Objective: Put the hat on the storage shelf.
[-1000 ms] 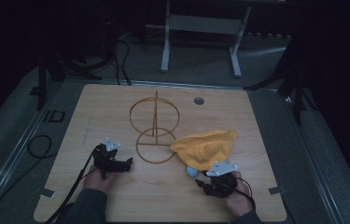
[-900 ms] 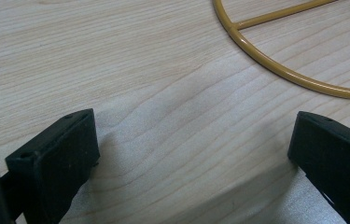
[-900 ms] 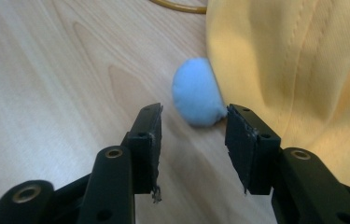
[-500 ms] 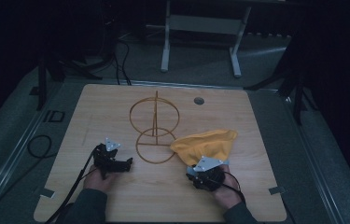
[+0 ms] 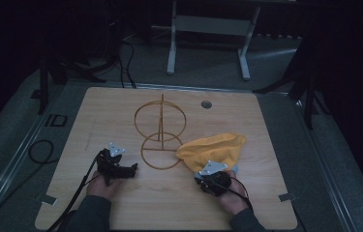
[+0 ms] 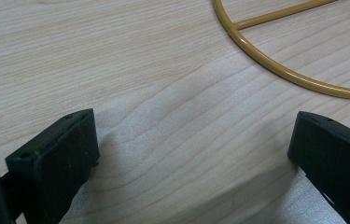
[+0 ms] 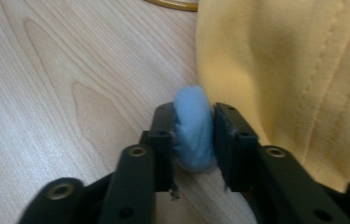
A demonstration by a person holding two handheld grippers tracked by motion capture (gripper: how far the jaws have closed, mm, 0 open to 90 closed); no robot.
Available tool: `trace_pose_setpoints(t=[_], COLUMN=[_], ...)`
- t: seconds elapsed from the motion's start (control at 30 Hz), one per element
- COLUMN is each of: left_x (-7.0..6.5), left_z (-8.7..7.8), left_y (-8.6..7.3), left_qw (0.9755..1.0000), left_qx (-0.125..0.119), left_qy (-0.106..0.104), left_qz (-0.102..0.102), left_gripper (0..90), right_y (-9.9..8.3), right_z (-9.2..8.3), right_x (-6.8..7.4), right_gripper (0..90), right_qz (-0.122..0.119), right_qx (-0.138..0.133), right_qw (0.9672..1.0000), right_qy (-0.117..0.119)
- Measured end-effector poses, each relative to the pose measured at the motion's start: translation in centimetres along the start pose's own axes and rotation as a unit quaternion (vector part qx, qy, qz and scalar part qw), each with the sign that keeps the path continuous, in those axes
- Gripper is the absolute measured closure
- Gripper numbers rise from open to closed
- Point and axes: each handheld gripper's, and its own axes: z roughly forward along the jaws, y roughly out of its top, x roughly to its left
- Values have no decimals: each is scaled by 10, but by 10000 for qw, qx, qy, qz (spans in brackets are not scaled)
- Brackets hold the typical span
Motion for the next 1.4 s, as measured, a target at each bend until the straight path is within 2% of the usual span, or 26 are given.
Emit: trace_pose_setpoints(t=[0.13,0.23,0.43,0.93,1.4], left_x=[0,0,0,0,0], left_z=[0,0,0,0,0], left_y=[0,0,0,0,0], left_qw=[10000,10000,10000,10000,10000], left_qx=[2,0,1,-1,-1], left_qy=[1,-1,2,-1,-2], left_qz=[1,-2,5,-8,-2], left_gripper=[19,19,19,19,19], right_y=[1,3,10,26,39], right_z=[-4,-8,-22,-51,-64], right_x=[-2,-2,-6,-41,-62], right_gripper=[797,805,808,812,813], right_qz=[44,-83,-124,-23,-104], right_qx=[-49,-63,-230,-506,-468], right_qw=[10000,9999,9996,9981,9978], right_qy=[16,-6,-49,-357,-447])
